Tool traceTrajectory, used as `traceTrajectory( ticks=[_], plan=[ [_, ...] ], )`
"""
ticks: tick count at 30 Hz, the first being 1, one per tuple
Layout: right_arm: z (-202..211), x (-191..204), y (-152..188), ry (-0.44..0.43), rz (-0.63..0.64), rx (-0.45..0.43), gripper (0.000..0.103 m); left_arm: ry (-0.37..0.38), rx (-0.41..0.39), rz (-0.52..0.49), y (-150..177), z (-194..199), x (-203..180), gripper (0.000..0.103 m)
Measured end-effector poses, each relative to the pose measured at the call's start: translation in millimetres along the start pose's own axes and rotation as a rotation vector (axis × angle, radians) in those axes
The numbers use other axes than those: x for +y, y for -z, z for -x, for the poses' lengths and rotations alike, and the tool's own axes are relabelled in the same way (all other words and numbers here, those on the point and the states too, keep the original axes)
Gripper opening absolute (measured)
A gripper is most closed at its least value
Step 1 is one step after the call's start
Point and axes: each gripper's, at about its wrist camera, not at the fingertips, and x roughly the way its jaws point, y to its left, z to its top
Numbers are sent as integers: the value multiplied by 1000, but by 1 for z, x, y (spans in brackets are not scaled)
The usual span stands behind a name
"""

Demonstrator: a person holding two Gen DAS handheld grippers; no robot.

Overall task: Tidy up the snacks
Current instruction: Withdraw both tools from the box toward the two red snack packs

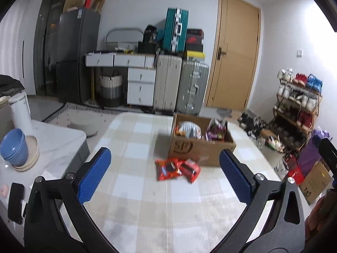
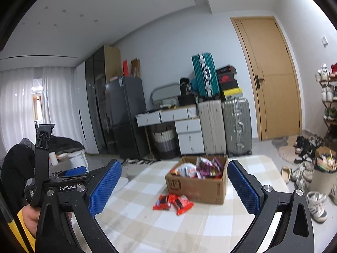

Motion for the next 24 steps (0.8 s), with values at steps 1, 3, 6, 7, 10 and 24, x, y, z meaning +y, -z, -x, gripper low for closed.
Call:
traceTrajectory(
  ticks=[1,3,6,7,10,24],
  plan=[
    [-5,-1,3,0,-5,14,102,-2,12,-6,4,-7,-2,103],
    [-11,-3,10,-2,-11,32,102,0,31,-13,12,-17,-3,103],
    [-19,-6,14,-1,-14,36,102,6,45,-13,13,-41,-12,103],
    [-20,-6,14,-4,-14,37,102,4,45,-15,12,-42,-12,103],
    [-29,-9,21,-1,-11,50,102,1,56,-27,16,-53,-14,103],
    [-107,-27,49,12,-15,177,102,-32,206,5,39,-161,1,103]
  ],
)
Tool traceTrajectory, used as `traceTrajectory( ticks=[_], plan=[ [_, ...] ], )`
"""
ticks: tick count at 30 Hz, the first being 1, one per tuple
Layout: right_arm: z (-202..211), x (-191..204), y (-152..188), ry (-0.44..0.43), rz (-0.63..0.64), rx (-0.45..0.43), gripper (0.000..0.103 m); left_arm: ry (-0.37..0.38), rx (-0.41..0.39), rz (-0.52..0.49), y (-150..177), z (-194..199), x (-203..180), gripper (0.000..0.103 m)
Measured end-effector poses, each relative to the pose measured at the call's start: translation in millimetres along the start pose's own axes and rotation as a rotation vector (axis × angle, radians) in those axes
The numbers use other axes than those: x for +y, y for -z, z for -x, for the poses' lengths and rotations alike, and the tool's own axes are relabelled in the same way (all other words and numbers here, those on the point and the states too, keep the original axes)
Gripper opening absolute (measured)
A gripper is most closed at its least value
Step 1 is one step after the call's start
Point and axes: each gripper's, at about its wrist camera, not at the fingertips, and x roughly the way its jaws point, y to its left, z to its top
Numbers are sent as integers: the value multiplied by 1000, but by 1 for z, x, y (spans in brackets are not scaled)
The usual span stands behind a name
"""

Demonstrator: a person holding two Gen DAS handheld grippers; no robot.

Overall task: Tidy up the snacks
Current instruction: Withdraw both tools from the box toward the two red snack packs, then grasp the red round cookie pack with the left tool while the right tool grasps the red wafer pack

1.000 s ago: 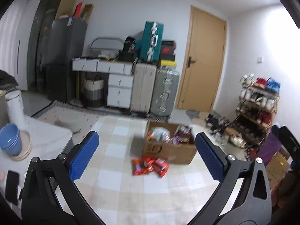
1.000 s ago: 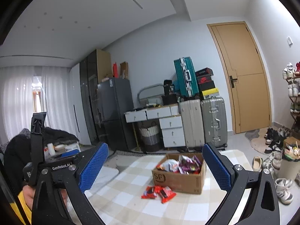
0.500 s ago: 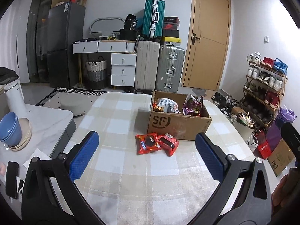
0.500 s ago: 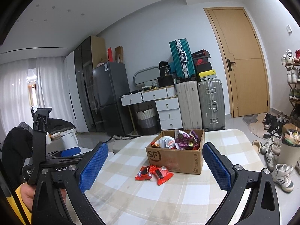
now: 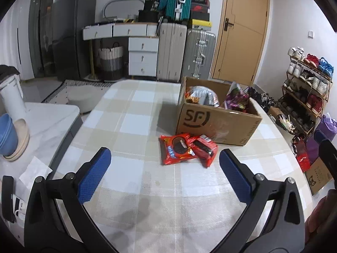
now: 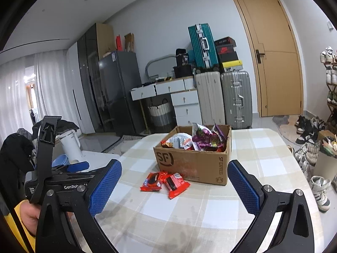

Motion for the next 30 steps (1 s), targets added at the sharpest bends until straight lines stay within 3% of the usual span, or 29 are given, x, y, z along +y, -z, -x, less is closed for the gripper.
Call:
traceTrajectory(
  ticks=[3,7,11,16,20,24,27,30],
  plan=[
    [-17,-1,-9,-3,-10,9,102,-9,29,10,-10,-22,2,103],
    [-38,5,-38,-23,22,-29,102,-6,9,-11,-35,-41,-3,103],
    [-60,8,-62,-30,41,-25,102,15,112,-20,-44,-86,-6,103],
    [-85,6,-78,-66,-10,-17,102,4,208,-14,-34,-139,-6,103],
    [-107,4,-58,-74,-4,38,102,6,259,-35,-24,-169,-8,103],
    [-133,-8,-25,-89,-63,168,102,8,286,-46,-17,-194,-7,100],
    [-145,-16,-6,-70,-76,213,102,13,309,-49,-11,-210,-4,96],
    [-159,-23,13,-56,-81,271,102,52,322,-37,-7,-221,-1,84]
  ],
)
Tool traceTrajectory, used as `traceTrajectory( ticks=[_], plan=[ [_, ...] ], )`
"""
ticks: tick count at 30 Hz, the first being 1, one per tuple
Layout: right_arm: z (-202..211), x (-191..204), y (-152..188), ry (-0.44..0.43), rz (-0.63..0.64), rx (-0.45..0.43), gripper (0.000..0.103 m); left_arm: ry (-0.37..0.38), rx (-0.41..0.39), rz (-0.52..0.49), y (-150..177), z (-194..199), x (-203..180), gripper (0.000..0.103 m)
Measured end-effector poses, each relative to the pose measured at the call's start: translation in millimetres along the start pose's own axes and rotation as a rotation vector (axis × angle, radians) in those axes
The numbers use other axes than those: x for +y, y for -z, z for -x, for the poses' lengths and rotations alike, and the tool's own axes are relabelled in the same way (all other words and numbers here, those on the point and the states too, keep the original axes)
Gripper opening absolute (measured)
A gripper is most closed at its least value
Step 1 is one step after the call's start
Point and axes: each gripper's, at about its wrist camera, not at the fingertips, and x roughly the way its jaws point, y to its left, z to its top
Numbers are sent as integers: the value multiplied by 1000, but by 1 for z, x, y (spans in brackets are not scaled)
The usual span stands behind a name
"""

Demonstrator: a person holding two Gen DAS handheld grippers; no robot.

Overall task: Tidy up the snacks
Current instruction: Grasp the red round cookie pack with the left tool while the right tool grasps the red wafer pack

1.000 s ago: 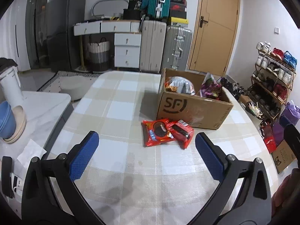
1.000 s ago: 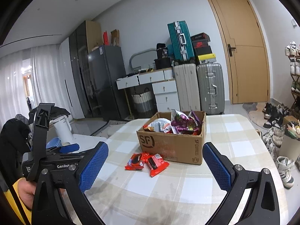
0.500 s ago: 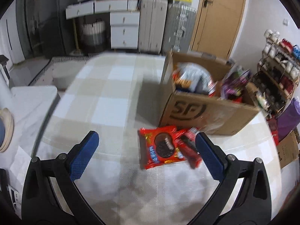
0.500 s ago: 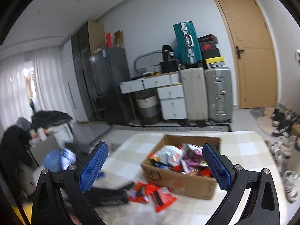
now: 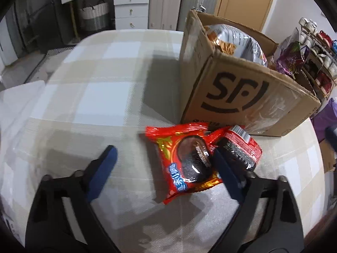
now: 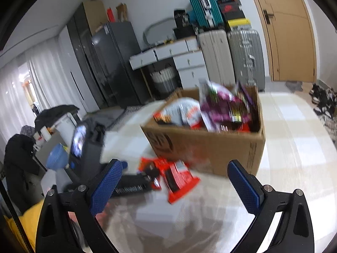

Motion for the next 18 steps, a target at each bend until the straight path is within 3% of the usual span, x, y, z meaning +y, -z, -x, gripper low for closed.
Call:
traceTrajectory(
  ticks=[2,5,14,18],
  plan=[
    [-8,-3,8,6,-4,25,102,41,8,-8,0,-2,1,61],
    [-20,-4,13,13,5,56,102,71,9,-26,1,-2,0,45],
    [-50,4,16,62,117,115,99,90,-11,25,13,16,25,41],
    [-75,10,17,40,185,164,95,86,-31,54,20,35,45,41]
  ],
)
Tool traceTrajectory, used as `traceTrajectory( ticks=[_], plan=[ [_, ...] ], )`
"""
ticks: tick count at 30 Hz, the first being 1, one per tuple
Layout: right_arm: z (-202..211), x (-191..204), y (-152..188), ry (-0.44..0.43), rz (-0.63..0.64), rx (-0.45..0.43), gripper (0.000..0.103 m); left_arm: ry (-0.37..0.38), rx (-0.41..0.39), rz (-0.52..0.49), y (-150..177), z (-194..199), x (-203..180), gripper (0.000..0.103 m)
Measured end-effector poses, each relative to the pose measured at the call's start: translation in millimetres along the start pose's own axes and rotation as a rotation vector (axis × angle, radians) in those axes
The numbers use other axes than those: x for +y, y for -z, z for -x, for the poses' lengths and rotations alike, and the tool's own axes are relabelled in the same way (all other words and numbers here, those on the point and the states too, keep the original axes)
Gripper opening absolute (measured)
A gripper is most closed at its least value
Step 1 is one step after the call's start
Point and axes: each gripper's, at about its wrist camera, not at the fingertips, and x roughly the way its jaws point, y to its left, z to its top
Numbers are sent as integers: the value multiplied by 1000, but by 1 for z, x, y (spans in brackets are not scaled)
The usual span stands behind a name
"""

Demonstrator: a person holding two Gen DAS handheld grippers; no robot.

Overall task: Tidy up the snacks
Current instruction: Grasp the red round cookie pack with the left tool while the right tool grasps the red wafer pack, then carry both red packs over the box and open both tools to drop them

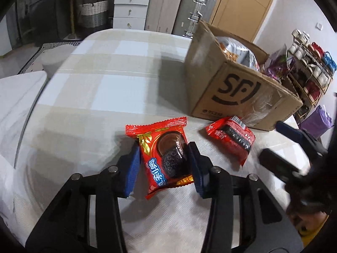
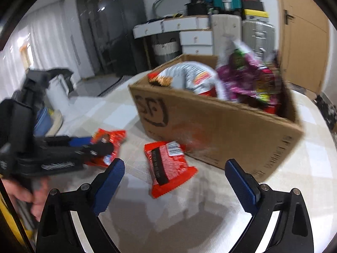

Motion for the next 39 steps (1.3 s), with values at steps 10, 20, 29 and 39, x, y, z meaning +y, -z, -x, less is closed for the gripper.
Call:
traceTrajectory(
  ticks=[10,20,29,39],
  plan=[
    [-63,11,-7,6,97,175,76,-6,-14,46,26,39,29,41],
    [-59,33,1,14,153,182,45,-6,-48,35,40,68,18,41],
    [24,28,1,-109,-18,40,45,-5,-111,-6,48,110,-6,41],
    [152,39,11,-199,-74,-173,45,41,-208,-68,63,173,-52,41]
  ],
)
